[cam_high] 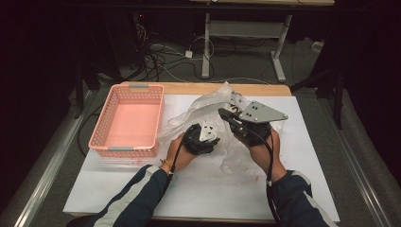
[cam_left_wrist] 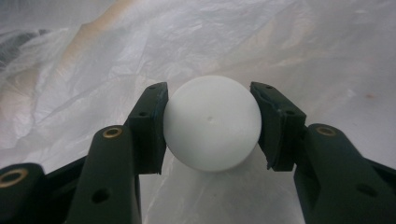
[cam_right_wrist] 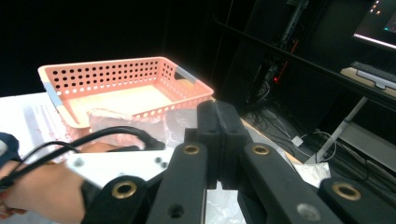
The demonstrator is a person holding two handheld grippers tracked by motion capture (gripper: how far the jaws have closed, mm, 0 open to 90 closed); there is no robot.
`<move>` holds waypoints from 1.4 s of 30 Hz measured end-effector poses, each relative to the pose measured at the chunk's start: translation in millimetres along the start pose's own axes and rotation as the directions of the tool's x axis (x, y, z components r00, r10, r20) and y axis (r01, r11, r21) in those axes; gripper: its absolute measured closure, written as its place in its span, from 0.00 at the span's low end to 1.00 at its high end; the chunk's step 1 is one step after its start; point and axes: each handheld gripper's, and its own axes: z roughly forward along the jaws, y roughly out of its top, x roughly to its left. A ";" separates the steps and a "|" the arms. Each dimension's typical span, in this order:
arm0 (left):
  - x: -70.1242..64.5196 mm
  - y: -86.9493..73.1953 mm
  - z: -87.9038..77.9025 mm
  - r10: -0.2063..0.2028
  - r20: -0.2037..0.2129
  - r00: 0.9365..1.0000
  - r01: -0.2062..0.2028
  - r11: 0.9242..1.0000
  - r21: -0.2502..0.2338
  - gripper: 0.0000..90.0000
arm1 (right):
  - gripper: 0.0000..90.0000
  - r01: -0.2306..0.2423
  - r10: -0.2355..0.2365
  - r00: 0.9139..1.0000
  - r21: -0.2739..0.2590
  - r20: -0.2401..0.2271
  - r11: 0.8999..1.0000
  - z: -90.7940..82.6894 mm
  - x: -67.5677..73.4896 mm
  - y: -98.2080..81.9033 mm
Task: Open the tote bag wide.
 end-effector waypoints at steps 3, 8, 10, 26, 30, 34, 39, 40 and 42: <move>1.0 1.8 8.8 -0.016 0.003 1.000 0.016 1.000 -0.003 0.53 | 1.00 -0.004 0.004 1.000 0.009 -0.008 1.000 1.2 1.7 -3.2; -2.4 5.3 10.9 -0.018 0.016 1.000 0.018 1.000 0.010 0.40 | 1.00 -0.002 0.002 1.000 0.024 -0.005 1.000 3.4 0.8 -6.8; -2.8 6.0 7.6 -0.016 0.013 1.000 0.016 1.000 0.017 0.31 | 1.00 -0.003 0.003 1.000 0.027 -0.002 1.000 3.7 -0.5 -8.0; -33.2 -13.6 -82.0 0.082 -0.009 0.997 -0.083 0.994 -0.072 0.26 | 1.00 -0.017 0.016 1.000 0.039 0.024 0.999 -0.4 -7.7 -12.3; -30.1 -28.6 -118.6 0.088 -0.056 0.995 -0.093 0.991 -0.097 0.26 | 1.00 -0.015 0.013 0.999 0.047 0.034 0.999 -3.1 -9.5 -14.7; -17.1 -43.3 -149.7 0.051 -0.148 0.988 -0.070 0.989 -0.128 0.25 | 1.00 -0.012 0.010 0.999 0.059 0.041 0.998 -4.7 -10.7 -17.9; 4.7 -56.3 -164.8 -0.043 -0.208 0.977 0.018 0.992 -0.122 0.23 | 1.00 -0.025 0.020 0.998 0.080 0.056 0.997 -9.1 -17.0 -26.1; 7.6 -57.9 -163.4 -0.046 -0.215 0.976 0.025 0.995 -0.101 0.23 | 1.00 -0.025 0.020 0.998 0.080 0.056 0.997 -9.1 -17.0 -26.1; 12.6 -59.5 -158.8 -0.067 -0.210 0.975 0.053 0.996 -0.070 0.20 | 1.00 -0.028 0.023 0.998 0.084 0.065 0.996 -10.5 -19.3 -28.5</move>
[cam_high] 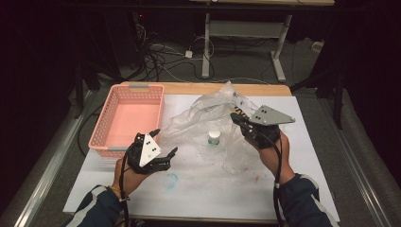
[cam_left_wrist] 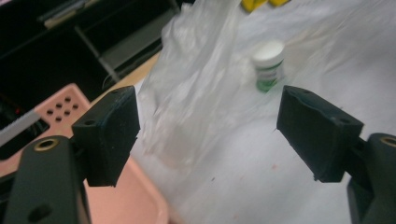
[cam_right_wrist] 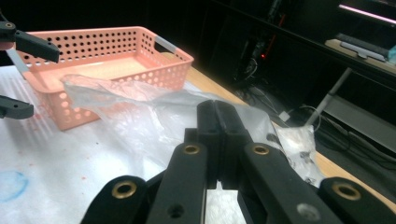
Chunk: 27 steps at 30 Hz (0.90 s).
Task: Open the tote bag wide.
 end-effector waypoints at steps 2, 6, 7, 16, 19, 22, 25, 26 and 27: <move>2.4 -0.4 6.3 -0.013 0.010 1.000 0.013 0.999 0.030 0.20 | 1.00 -0.004 0.004 1.000 0.002 0.006 1.000 -1.9 -2.7 -1.8; 4.3 0.9 14.9 -0.035 0.036 0.999 0.033 0.998 0.060 0.23 | 1.00 -0.015 0.015 1.000 0.008 0.016 1.000 -7.5 -10.6 -6.9; 3.9 1.9 16.9 -0.037 0.047 0.998 0.034 0.998 0.061 0.29 | 1.00 -0.020 0.019 1.000 0.010 0.015 1.000 -8.3 -11.6 -7.9; -5.3 12.1 37.1 0.001 0.133 0.991 -0.013 0.996 0.090 0.72 | 1.00 -0.027 0.026 0.999 0.014 0.030 1.000 -11.0 -18.4 -11.9; -3.9 14.1 39.9 0.016 0.156 0.988 -0.029 0.997 0.076 0.87 | 1.00 -0.037 0.037 0.999 0.019 0.028 0.999 -10.1 -21.1 -14.7; -2.6 16.1 41.6 0.007 0.182 0.983 -0.019 0.998 0.067 0.95 | 0.97 -0.047 0.047 0.999 0.025 0.020 0.999 -9.2 -22.4 -17.2; -2.2 16.9 40.6 0.013 0.195 0.981 -0.024 0.998 0.055 0.95 | 0.93 -0.033 0.032 0.999 0.035 0.018 0.999 -9.9 -20.8 -19.3; -2.2 16.8 39.8 0.013 0.196 0.980 -0.024 0.998 0.053 0.95 | 0.88 -0.033 0.032 0.999 0.036 0.016 0.999 -10.6 -20.4 -19.9; -2.0 16.5 39.0 0.011 0.198 0.980 -0.021 0.999 0.047 0.95 | 0.83 -0.035 0.034 0.999 0.035 0.013 0.999 -11.5 -19.8 -20.2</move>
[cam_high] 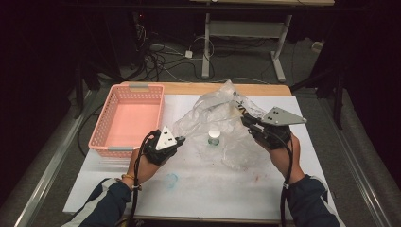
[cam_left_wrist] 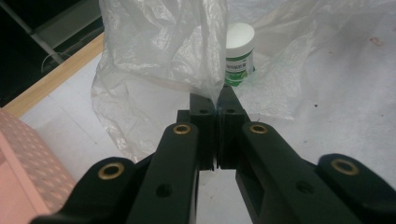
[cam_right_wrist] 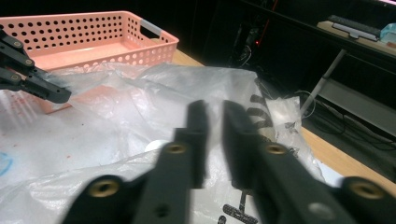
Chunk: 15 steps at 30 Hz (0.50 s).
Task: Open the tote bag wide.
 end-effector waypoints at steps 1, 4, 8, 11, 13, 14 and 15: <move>0.3 -0.1 -1.1 -0.002 0.002 1.000 0.002 1.000 -0.005 0.96 | 0.78 -0.001 0.001 1.000 -0.002 -0.004 1.000 -1.3 0.8 -0.1; 1.2 -0.4 -4.3 -0.010 0.004 1.000 0.010 1.000 -0.019 0.95 | 0.56 0.010 -0.010 1.000 -0.025 -0.025 1.000 -10.4 7.1 0.7; 2.0 -1.5 -5.2 -0.017 0.003 1.000 0.017 1.000 -0.023 0.96 | 0.46 0.038 -0.040 0.999 -0.037 -0.036 0.999 -20.8 16.0 0.2; 1.4 -1.8 -4.6 -0.018 0.006 1.000 0.018 1.000 -0.021 0.95 | 0.37 0.041 -0.044 0.995 -0.042 -0.088 0.998 -31.8 26.0 -6.4; 0.6 -2.0 -3.9 -0.012 0.004 1.000 0.012 1.000 -0.018 0.95 | 0.31 0.079 -0.079 0.989 -0.004 -0.124 0.997 -38.8 39.0 -20.1; 0.1 -2.1 -3.4 -0.010 0.005 1.000 0.010 1.000 -0.016 0.95 | 0.28 0.085 -0.082 0.987 0.012 -0.139 0.996 -40.5 42.5 -25.4; -0.2 -2.4 -2.9 -0.009 0.004 1.000 0.010 1.000 -0.016 0.95 | 0.28 0.085 -0.082 0.987 0.012 -0.139 0.996 -40.5 42.5 -25.4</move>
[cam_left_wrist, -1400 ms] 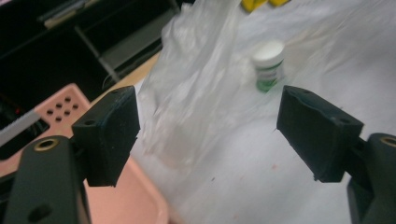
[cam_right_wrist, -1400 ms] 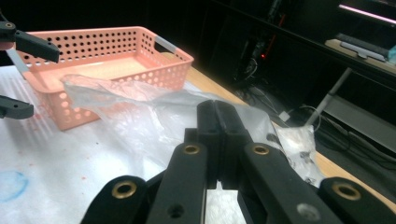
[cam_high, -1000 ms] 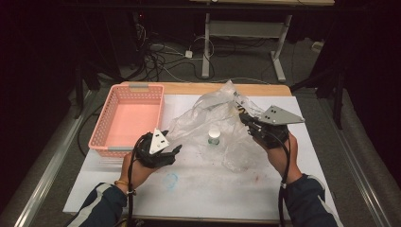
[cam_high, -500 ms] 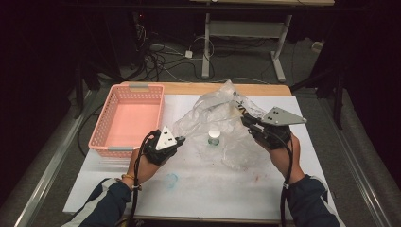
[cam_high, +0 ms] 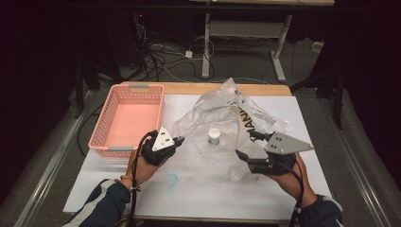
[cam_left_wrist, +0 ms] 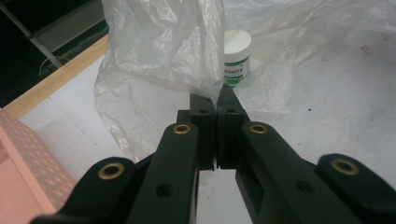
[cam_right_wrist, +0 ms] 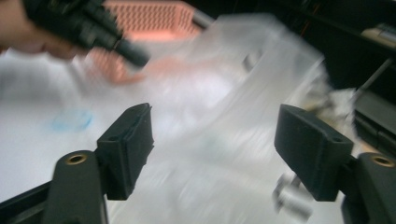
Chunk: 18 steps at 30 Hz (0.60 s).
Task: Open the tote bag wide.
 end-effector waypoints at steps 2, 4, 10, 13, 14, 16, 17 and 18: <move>-0.2 -0.6 0.7 0.003 -0.004 1.000 -0.003 1.000 0.005 0.95 | 0.25 0.000 0.001 0.999 0.028 -0.039 1.000 -1.1 6.5 -9.9; 0.2 -1.3 1.2 0.004 -0.008 1.000 -0.004 1.000 0.007 0.95 | 0.19 0.031 -0.028 0.999 0.067 -0.040 0.997 -1.2 13.5 -21.6; 1.4 -3.2 1.2 0.001 -0.013 1.000 0.000 1.000 0.009 0.95 | 0.20 0.136 -0.144 0.989 0.170 0.032 0.976 11.7 13.9 -40.9; 3.3 -4.1 1.0 -0.001 -0.020 1.000 0.001 1.000 0.007 0.95 | 0.42 0.140 -0.154 0.987 0.200 0.054 0.970 17.5 7.4 -48.3; 3.9 -4.2 0.7 -0.002 -0.023 1.000 0.002 1.000 0.005 0.95 | 0.53 0.142 -0.155 0.987 0.207 0.048 0.968 18.7 5.0 -50.5; 4.9 -4.1 0.4 -0.006 -0.028 1.000 0.006 1.000 0.006 0.95 | 0.68 0.148 -0.163 0.985 0.235 0.050 0.961 21.1 1.2 -54.5; 4.9 -4.0 0.5 -0.005 -0.038 0.999 0.005 1.000 0.007 0.95 | 0.75 0.145 -0.159 0.987 0.241 0.038 0.959 22.3 -0.6 -56.2; 5.0 -4.1 0.6 0.000 -0.042 0.999 0.000 1.000 0.010 0.95 | 0.84 0.146 -0.157 0.987 0.247 0.028 0.958 23.0 -2.0 -57.6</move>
